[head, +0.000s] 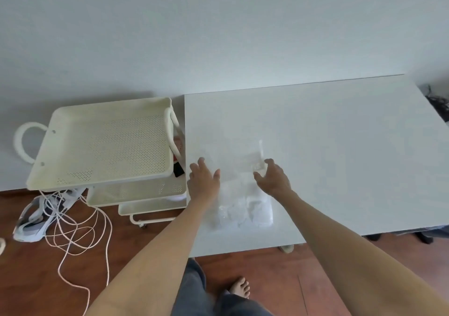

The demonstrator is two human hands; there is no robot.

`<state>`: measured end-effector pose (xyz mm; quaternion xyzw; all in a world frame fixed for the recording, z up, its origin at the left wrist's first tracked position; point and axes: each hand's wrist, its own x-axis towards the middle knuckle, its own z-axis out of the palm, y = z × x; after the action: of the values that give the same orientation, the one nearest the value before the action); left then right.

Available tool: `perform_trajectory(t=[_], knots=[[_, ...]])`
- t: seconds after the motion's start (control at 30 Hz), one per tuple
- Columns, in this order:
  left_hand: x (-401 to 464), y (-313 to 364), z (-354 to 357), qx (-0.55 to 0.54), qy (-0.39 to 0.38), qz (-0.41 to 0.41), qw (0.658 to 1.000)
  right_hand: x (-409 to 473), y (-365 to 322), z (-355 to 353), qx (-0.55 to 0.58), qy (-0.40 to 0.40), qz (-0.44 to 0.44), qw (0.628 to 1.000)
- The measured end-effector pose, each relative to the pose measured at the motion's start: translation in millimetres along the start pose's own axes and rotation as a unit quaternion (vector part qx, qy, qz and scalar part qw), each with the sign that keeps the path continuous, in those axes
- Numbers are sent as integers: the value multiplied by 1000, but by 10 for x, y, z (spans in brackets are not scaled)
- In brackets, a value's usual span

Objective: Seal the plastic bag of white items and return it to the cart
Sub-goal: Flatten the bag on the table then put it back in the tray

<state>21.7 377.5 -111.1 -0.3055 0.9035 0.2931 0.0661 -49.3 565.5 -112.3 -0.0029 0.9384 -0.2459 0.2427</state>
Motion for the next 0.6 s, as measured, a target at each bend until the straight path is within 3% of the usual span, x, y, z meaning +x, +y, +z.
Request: perform_trajectory(t=[0.1, 0.17, 0.3, 0.6], knots=[[-41, 72, 124, 127, 70, 91, 985, -61, -74, 192, -107, 132, -72, 983], [6, 123, 216, 146, 67, 135, 978, -21, -162, 292, -122, 158, -139, 970], [178, 180, 408, 149, 49, 196, 968, 170, -254, 436, -170, 127, -175, 961], [485, 66, 864, 226, 34, 205, 952, 477, -89, 763, -238, 79, -216, 944]])
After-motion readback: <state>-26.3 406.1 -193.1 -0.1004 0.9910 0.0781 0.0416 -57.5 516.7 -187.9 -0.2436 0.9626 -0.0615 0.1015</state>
